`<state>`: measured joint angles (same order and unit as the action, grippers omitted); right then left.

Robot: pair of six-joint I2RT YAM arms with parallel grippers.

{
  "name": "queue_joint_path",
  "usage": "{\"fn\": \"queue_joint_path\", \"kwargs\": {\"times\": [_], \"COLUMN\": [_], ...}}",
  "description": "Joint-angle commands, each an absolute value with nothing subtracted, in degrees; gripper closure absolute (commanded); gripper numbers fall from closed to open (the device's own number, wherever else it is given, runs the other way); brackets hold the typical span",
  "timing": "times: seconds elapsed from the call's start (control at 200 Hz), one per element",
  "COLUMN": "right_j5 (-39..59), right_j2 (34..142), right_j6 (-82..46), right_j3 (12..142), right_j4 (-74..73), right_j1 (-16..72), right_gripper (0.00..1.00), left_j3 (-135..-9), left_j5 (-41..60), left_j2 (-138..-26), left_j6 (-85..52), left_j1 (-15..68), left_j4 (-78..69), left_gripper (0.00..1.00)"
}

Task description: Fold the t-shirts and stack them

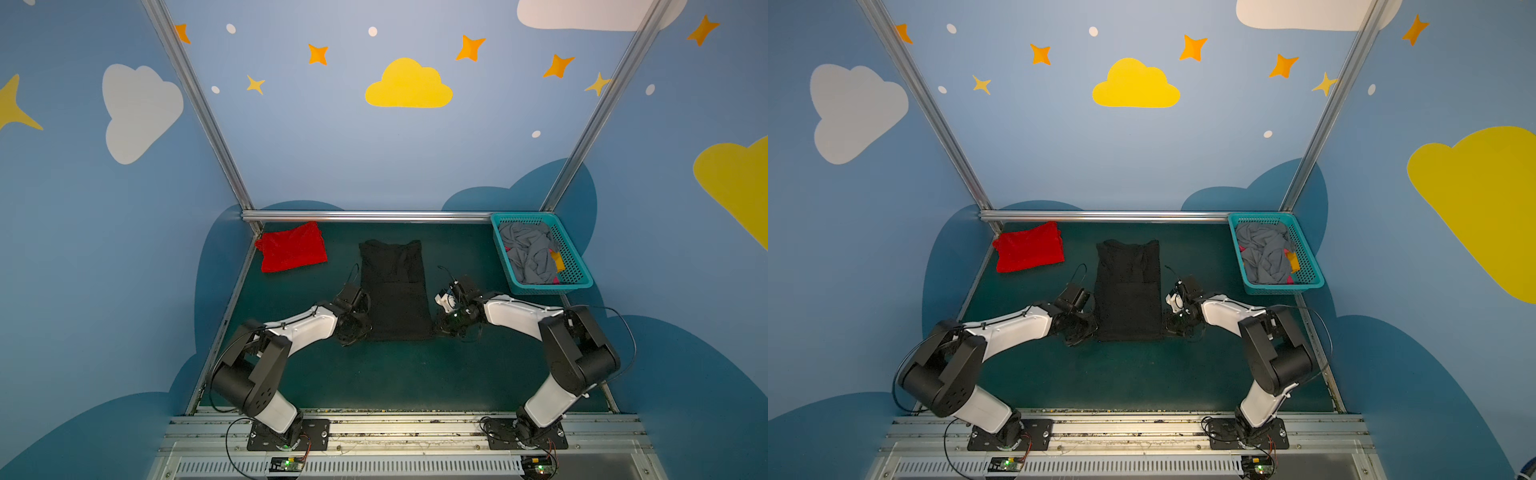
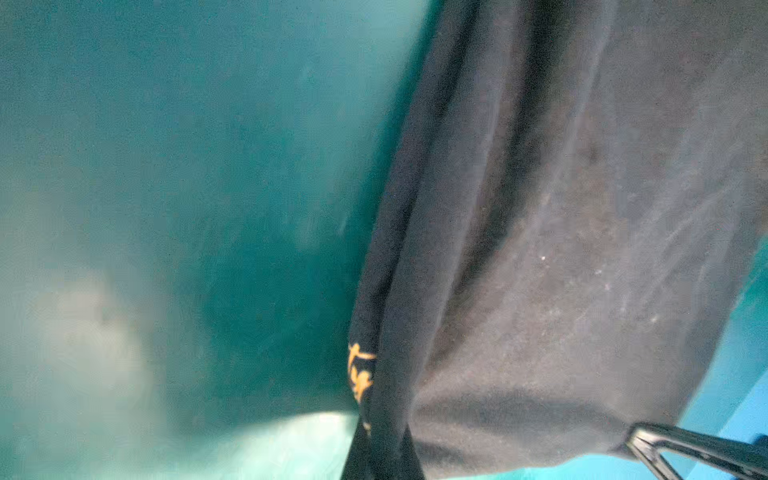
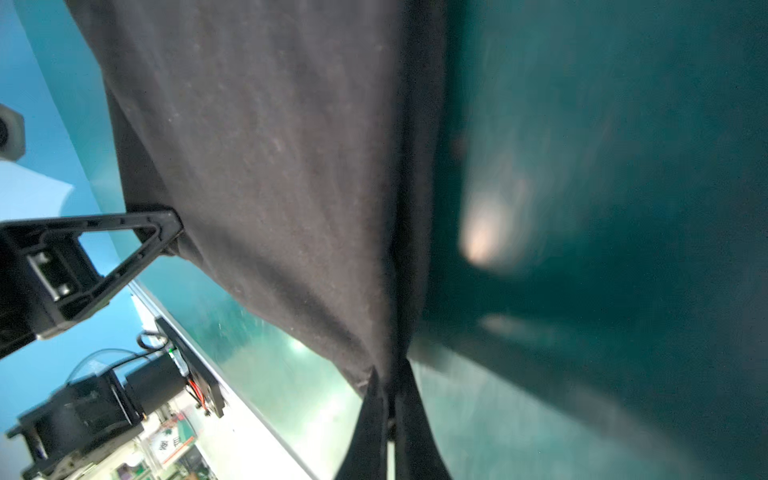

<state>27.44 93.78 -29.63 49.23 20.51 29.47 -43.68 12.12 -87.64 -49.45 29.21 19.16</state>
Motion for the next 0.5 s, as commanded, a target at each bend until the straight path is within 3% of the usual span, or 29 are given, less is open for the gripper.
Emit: {"fn": "queue_joint_path", "kwargs": {"times": [0.0,0.32,0.491], "right_j5": [23.47,19.80,17.34], "right_j2": [88.05,72.13,68.56], "right_j6": [-31.96,-39.45,-38.11], "right_j3": [44.98,34.15,36.69], "right_j4": [24.30,26.17,30.27], "right_j1": [31.19,37.93,38.06], "right_gripper": [1.00,1.00,1.00], "left_j3": [-39.46,-27.44,-30.12], "left_j5": [8.65,5.25,3.08], "left_j2": [-81.86,-61.59,-57.50], "left_j6": [-52.84,-62.47,-61.06], "left_j1": [31.15,37.98,38.06], "left_j4": [22.87,21.87,24.64], "left_gripper": [0.95,0.95,0.95]}}
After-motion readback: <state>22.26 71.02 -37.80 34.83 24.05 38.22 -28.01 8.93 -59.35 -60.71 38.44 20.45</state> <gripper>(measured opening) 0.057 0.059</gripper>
